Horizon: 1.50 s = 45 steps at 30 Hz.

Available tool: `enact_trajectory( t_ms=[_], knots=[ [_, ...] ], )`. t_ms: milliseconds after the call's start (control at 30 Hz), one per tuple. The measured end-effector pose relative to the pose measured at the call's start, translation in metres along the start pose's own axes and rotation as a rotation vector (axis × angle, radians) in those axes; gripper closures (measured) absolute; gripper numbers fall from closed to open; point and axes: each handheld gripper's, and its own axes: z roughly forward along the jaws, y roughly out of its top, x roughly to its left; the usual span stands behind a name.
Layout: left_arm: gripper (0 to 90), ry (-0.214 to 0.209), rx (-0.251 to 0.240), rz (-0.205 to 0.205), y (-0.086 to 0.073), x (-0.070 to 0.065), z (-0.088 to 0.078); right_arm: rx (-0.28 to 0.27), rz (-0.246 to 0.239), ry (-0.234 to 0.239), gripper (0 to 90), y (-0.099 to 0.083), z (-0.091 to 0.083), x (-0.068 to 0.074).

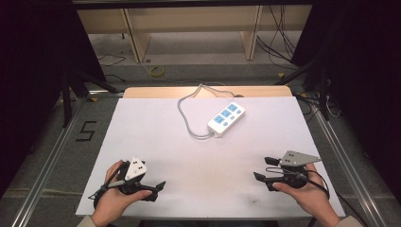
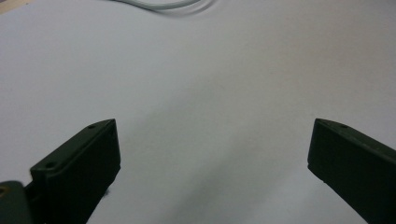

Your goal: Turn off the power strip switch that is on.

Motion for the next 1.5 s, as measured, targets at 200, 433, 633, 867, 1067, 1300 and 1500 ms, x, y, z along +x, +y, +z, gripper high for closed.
enact_trajectory(
  t_ms=[200, 433, 633, 867, 1067, 1300, 1500],
  knots=[
    [2.7, 0.002, 0.002, 0.006, -0.001, 0.000, 0.000, 0.001, -0.002, -0.011, 32.2, 0.001, -0.001, 0.001],
    [4.2, 0.011, -0.005, -0.002, -0.001, 0.001, -0.001, 0.004, -0.030, -0.059, 55.5, 0.010, -0.002, 0.003],
    [4.9, 0.007, -0.003, -0.007, 0.000, 0.000, 0.000, 0.001, -0.040, -0.091, 76.7, 0.018, -0.002, 0.000],
    [5.7, 0.012, -0.002, -0.009, 0.000, -0.001, 0.000, 0.018, -0.045, -0.122, 90.0, 0.027, 0.001, -0.005],
    [6.6, 0.019, -0.007, -0.015, 0.000, 0.000, 0.000, 0.041, -0.035, -0.145, 90.0, 0.037, 0.007, -0.011],
    [6.8, 0.015, -0.005, -0.015, 0.000, 0.000, 0.000, 0.065, -0.027, -0.140, 90.0, 0.047, 0.017, -0.017],
    [7.0, 0.015, -0.009, -0.018, 0.000, 0.000, 0.001, 0.066, -0.020, -0.131, 90.0, 0.055, 0.024, -0.020]
  ],
)
